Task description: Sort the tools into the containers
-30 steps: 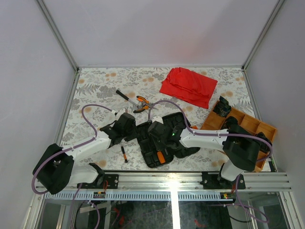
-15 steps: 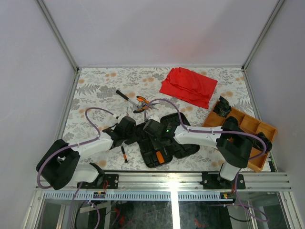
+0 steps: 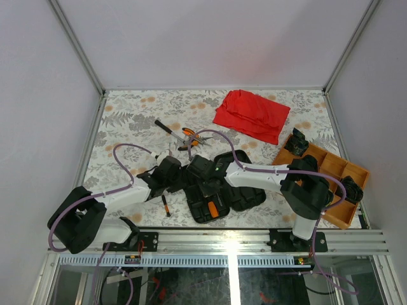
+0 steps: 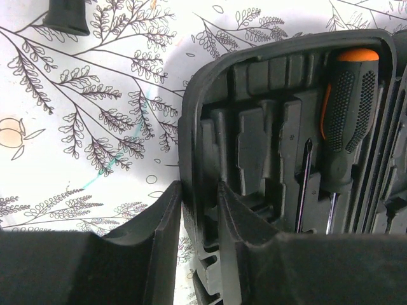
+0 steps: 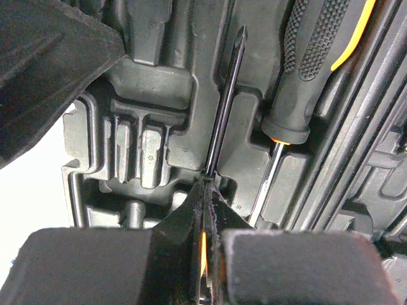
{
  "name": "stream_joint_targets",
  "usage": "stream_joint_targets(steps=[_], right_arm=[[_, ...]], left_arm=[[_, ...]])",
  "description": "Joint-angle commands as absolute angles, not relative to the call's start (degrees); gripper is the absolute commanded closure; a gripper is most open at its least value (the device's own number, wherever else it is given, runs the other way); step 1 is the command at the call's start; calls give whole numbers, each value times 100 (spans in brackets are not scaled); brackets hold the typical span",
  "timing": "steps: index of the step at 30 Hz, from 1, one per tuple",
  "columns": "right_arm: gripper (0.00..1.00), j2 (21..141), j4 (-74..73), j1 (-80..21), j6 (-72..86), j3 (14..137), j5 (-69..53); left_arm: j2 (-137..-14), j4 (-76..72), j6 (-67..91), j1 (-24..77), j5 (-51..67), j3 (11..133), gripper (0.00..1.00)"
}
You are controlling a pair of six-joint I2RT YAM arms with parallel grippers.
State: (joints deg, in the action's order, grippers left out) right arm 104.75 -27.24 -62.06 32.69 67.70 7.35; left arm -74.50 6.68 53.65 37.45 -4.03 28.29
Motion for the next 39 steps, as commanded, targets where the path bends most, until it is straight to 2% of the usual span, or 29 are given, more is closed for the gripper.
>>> stream_joint_targets(steps=[1, 16, 22, 25, 32, 35, 39], right_arm=[[100, 11784, -2290, -6307, 3459, 6133, -115], [100, 12845, -1212, -6305, 3717, 5486, -724], [100, 11921, -1405, -6305, 3517, 5435, -306], [96, 11244, -1681, -6306, 3356, 5616, 106], [76, 9851, -1899, -6302, 3160, 6054, 1097], [71, 9157, -1614, -6303, 3106, 5896, 1253], [67, 8210, -1251, -6305, 3143, 5402, 1548]], left_arm=[[-7860, 216, 5553, 4138, -305, 2687, 99], [-8287, -9, 5845, 4608, -469, 2744, 100], [-8005, 228, 5884, 4597, -739, 2696, 100], [-7843, 426, 5853, 4597, -863, 2753, 99], [-7317, 948, 5622, 4490, -1127, 2928, 79], [-7004, 1168, 5506, 4352, -1173, 2990, 71], [-6552, 1660, 5394, 4266, -1485, 3136, 54]])
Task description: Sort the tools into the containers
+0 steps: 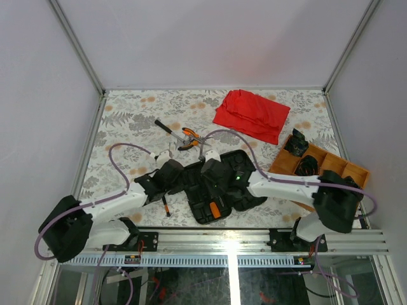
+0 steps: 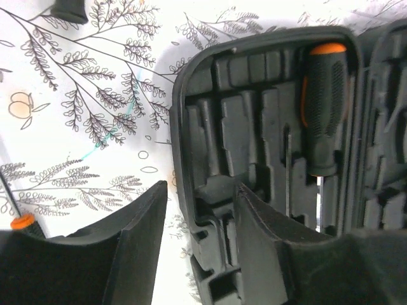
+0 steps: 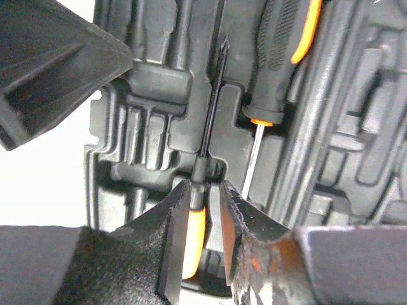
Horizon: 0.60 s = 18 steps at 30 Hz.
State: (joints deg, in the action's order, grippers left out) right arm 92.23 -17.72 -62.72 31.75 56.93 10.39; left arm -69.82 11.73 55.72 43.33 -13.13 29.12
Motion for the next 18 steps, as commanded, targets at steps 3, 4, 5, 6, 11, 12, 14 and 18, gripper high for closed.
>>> stream_joint_targets(steps=[3, 4, 5, 6, 11, 12, 14, 18], right_arm=[[65, 7613, -1121, -6302, 3187, 5011, 1838], [65, 7446, -1117, -6300, 3201, 4889, 1944], [64, 7268, -1133, -6301, 3224, 4780, 2062], [64, 7101, -1166, -6307, 3232, 4680, 2190], [58, 6425, -1368, -6297, 3347, 4244, 2572], [55, 6312, -1413, -6308, 3380, 4132, 2601], [52, 6071, -1412, -6307, 3430, 3941, 2619], [48, 5659, -1322, -6303, 3480, 3611, 2613]], left_arm=[[-6193, 2017, 5384, 4269, -1778, 3183, 48], [-6078, 2129, 5379, 4268, -1864, 3196, 48], [-5967, 2234, 5379, 4257, -1947, 3211, 47], [-5862, 2345, 5386, 4254, -2055, 3228, 47], [-5574, 3112, 5616, 4259, -2412, 3294, 47], [-5505, 3238, 5711, 4256, -2438, 3257, 47], [-5341, 3397, 5899, 4254, -2439, 3106, 47], [-5169, 3513, 6236, 4261, -2282, 2755, 46]])
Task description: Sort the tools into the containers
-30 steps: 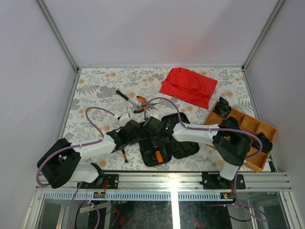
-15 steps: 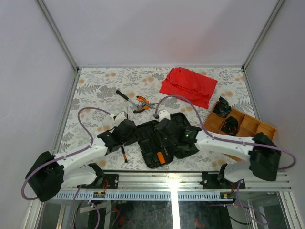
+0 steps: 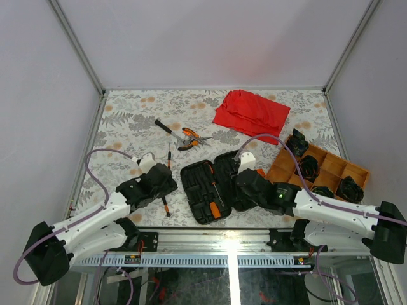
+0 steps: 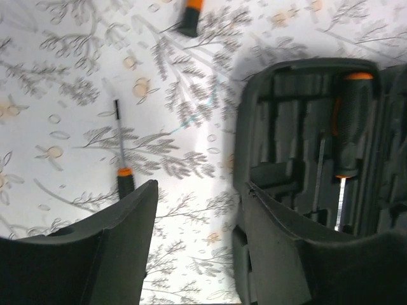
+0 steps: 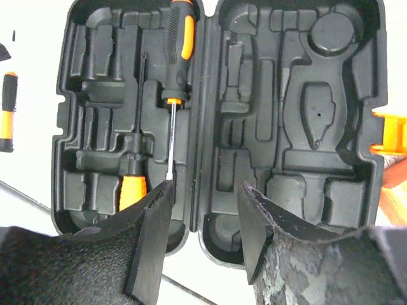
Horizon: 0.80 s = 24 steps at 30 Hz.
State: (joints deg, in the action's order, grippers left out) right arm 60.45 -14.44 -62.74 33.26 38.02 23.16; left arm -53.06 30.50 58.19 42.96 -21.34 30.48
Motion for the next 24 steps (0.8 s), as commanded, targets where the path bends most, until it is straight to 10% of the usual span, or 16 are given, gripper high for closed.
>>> stream_joint_targets(steps=[1, 24], right_arm=[[48, 5614, -1321, -6305, 3480, 3564, 2599], [47, 5771, -1073, -6303, 3812, 3182, 2278]], left_arm=[[-5186, 3523, 6292, 4255, -2227, 2691, 45], [-6176, 4032, 6626, 4726, -1663, 2682, 51]])
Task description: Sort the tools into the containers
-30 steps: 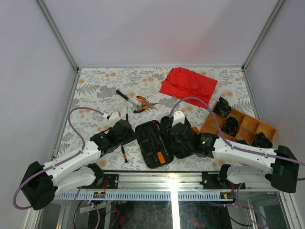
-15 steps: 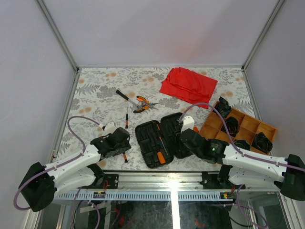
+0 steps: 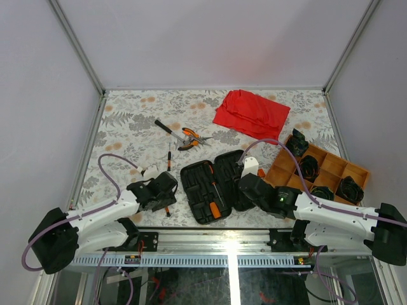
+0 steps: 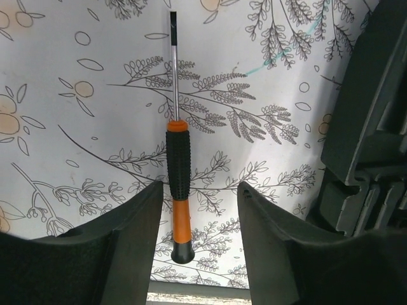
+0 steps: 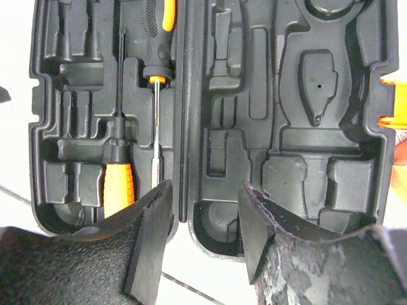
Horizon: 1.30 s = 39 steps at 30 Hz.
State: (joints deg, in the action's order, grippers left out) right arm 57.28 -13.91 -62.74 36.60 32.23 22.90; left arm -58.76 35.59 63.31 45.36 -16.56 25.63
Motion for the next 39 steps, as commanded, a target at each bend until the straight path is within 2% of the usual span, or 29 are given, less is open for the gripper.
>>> stream_joint_targets(steps=[1, 6, 12, 15, 22, 28, 34, 39], right_arm=[[48, 5788, -1061, -6303, 3812, 3186, 2269], [48, 5869, -1065, -6305, 3819, 3222, 2263], [48, 5913, -1046, -6304, 3856, 3226, 2261], [48, 5929, -1048, -6308, 3876, 3239, 2265], [48, 5860, -1117, -6303, 3929, 3401, 2464], [48, 5278, -756, -6304, 4128, 3243, 2698], [46, 4870, -92, -6305, 3958, 3270, 2636], [46, 4882, -79, -6309, 4534, 3711, 2302]], left_arm=[[-6273, 4089, 6672, 4789, -1693, 2744, 51], [-6670, 4238, 6864, 5110, -1775, 2932, 54], [-6730, 4203, 6798, 5233, -1773, 2953, 89], [-6732, 4147, 6671, 5246, -1683, 2976, 97], [-6600, 4085, 6249, 5355, -1732, 3199, 100], [-6001, 3983, 5681, 5530, -2012, 3564, 100], [-5315, 3045, 4655, 5620, -1837, 3728, 100], [-5133, 2108, 3986, 5701, -1415, 3890, 100]])
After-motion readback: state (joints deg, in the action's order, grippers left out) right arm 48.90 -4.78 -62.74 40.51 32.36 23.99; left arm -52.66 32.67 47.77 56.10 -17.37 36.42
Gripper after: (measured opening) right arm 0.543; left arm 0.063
